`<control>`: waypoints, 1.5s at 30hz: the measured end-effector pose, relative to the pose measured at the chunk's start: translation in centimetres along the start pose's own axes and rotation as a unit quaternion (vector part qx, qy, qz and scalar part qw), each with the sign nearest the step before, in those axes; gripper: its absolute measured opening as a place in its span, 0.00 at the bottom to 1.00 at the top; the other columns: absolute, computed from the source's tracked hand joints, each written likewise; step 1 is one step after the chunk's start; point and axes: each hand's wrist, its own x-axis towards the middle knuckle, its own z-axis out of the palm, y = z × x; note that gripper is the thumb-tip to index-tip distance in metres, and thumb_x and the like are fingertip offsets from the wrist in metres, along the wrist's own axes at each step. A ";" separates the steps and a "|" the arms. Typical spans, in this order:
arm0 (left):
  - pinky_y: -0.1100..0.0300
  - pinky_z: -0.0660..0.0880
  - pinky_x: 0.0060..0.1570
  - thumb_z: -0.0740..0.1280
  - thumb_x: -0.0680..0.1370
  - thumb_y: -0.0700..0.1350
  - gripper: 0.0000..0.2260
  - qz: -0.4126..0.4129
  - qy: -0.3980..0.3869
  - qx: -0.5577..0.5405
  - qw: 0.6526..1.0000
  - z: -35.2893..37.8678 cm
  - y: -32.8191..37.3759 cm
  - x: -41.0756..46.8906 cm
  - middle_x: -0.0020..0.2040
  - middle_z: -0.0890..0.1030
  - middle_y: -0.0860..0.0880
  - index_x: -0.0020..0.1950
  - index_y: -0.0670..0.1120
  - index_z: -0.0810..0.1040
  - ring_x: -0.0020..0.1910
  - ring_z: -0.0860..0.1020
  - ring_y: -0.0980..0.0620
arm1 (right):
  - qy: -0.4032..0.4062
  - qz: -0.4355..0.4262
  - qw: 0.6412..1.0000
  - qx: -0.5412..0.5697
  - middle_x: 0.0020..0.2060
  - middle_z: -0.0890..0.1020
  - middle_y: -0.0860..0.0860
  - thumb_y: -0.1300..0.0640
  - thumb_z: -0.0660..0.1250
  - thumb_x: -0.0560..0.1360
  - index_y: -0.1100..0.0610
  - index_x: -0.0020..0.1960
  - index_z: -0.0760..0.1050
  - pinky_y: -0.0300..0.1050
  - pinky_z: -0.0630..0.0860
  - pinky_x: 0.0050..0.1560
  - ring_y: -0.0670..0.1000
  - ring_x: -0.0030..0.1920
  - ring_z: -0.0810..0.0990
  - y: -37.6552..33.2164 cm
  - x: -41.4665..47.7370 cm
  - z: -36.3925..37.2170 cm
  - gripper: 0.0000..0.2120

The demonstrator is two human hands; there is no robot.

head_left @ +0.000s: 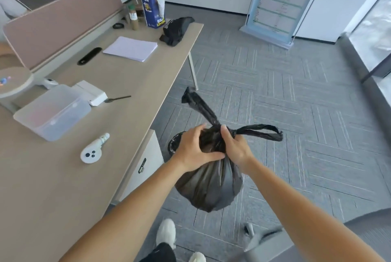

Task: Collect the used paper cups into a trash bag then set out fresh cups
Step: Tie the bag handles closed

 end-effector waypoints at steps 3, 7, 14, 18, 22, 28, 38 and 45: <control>0.44 0.60 0.74 0.72 0.53 0.75 0.63 -0.026 -0.067 0.075 0.995 -0.2 -2.6 3.2 0.77 0.62 0.50 0.80 0.52 0.50 0.77 0.59 0.47 | 0.001 0.054 0.996 0.069 0.50 0.85 0.52 0.28 0.61 0.71 0.56 0.55 0.80 0.54 0.77 0.61 0.53 0.54 0.83 -0.1 3.8 -0.6 0.33; 0.50 0.69 0.68 0.79 0.52 0.70 0.54 0.002 -0.081 -0.017 0.997 2.0 -5.0 8.3 0.69 0.74 0.60 0.74 0.62 0.60 0.69 0.71 0.56 | 0.010 0.065 0.993 0.097 0.46 0.87 0.52 0.34 0.61 0.76 0.57 0.50 0.83 0.51 0.80 0.56 0.52 0.49 0.85 0.7 8.3 0.2 0.27; 0.76 0.72 0.41 0.78 0.67 0.37 0.26 -0.041 -0.150 -0.206 0.966 8.5 -11.9 16.0 0.49 0.81 0.58 0.62 0.48 0.76 0.49 0.79 0.69 | 0.098 0.051 0.990 0.087 0.39 0.86 0.54 0.40 0.66 0.76 0.57 0.39 0.82 0.50 0.82 0.51 0.51 0.44 0.85 6.4 17.2 4.9 0.21; 0.63 0.79 0.47 0.73 0.65 0.46 0.24 -0.085 -0.086 -0.231 0.965 12.6 -18.6 20.5 0.51 0.83 0.51 0.61 0.49 0.76 0.51 0.82 0.57 | 0.077 -0.046 0.995 -0.045 0.34 0.81 0.43 0.43 0.68 0.76 0.51 0.39 0.77 0.38 0.74 0.42 0.37 0.38 0.80 11.8 21.9 4.6 0.13; 0.66 0.73 0.42 0.68 0.74 0.37 0.06 -0.062 -0.078 -0.230 0.968 16.3 -23.3 24.1 0.41 0.81 0.52 0.50 0.45 0.79 0.43 0.79 0.54 | 0.057 -0.134 0.954 -0.262 0.67 0.71 0.46 0.28 0.70 0.62 0.46 0.73 0.64 0.43 0.65 0.69 0.45 0.68 0.69 20.2 26.4 1.6 0.44; 0.60 0.76 0.51 0.69 0.75 0.35 0.08 -0.018 -0.055 -0.304 0.951 23.9 -30.5 27.3 0.47 0.82 0.45 0.53 0.39 0.77 0.46 0.79 0.55 | 0.011 -0.030 0.997 0.063 0.61 0.80 0.47 0.41 0.73 0.70 0.48 0.76 0.60 0.50 0.72 0.68 0.44 0.60 0.80 33.1 31.2 4.9 0.40; 0.50 0.78 0.58 0.72 0.68 0.48 0.19 0.021 -0.119 -0.151 0.981 35.3 -38.6 30.5 0.53 0.84 0.55 0.59 0.55 0.79 0.55 0.81 0.54 | 0.187 0.012 0.970 0.152 0.46 0.84 0.48 0.43 0.62 0.79 0.57 0.56 0.81 0.31 0.76 0.42 0.43 0.47 0.83 44.5 37.2 11.4 0.19; 0.56 0.76 0.52 0.67 0.73 0.54 0.19 -0.030 -0.180 -0.002 0.983 39.2 -42.3 31.4 0.56 0.83 0.46 0.62 0.51 0.78 0.56 0.80 0.45 | 0.213 0.016 0.976 -0.033 0.40 0.80 0.47 0.50 0.63 0.80 0.52 0.45 0.76 0.38 0.74 0.43 0.49 0.44 0.79 49.2 39.0 11.0 0.08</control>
